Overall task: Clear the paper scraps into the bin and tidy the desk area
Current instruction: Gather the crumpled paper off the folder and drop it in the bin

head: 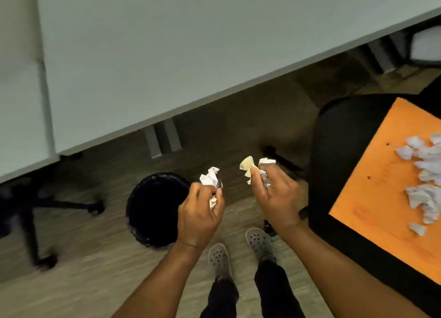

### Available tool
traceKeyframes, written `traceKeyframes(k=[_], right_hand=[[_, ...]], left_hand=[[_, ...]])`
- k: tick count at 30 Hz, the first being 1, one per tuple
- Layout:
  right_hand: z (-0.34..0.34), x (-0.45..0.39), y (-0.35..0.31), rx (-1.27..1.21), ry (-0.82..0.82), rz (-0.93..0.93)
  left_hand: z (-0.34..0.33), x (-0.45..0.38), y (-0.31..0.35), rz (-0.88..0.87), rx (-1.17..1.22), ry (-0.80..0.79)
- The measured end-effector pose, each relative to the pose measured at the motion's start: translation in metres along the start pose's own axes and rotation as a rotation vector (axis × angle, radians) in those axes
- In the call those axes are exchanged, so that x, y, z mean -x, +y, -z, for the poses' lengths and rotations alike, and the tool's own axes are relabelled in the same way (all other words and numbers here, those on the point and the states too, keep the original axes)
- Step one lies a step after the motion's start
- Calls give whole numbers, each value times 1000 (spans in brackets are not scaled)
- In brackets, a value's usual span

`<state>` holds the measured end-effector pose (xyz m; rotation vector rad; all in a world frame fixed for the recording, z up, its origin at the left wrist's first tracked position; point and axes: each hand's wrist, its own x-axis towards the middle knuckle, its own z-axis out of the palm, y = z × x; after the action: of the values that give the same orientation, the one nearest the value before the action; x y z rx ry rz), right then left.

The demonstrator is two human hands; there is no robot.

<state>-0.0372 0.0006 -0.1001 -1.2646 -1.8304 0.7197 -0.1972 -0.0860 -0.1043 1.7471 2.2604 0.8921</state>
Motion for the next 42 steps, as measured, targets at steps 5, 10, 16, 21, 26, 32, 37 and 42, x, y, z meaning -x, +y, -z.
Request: traceKeyframes(k=[5,10,16,21,26,32,37,42], right_hand=[[-105,26,-46,-135,-180,52],[-199,61,-52,-143,-336,93],[-307,120,-16,-51,-595,89],[-372,148,26,142,-768,69],[-400,164,67,558,-1069,153],[-383,177,72,626,-1117,281],[-345,166,43,577,-1088,221],[-287,146,6,535,-1024,118]], left_hand=[[34,45,-90,193,-84,51],[30,83,-161,402,-125,137],[-21,116,-246,643,-130,215],[-75,144,-306,826,-188,137],[-111,172,-346,902,-327,-232],[-103,184,-338,839,-329,-316],[-72,173,-306,788,-306,-313],[-32,157,-251,681,-293,-332]])
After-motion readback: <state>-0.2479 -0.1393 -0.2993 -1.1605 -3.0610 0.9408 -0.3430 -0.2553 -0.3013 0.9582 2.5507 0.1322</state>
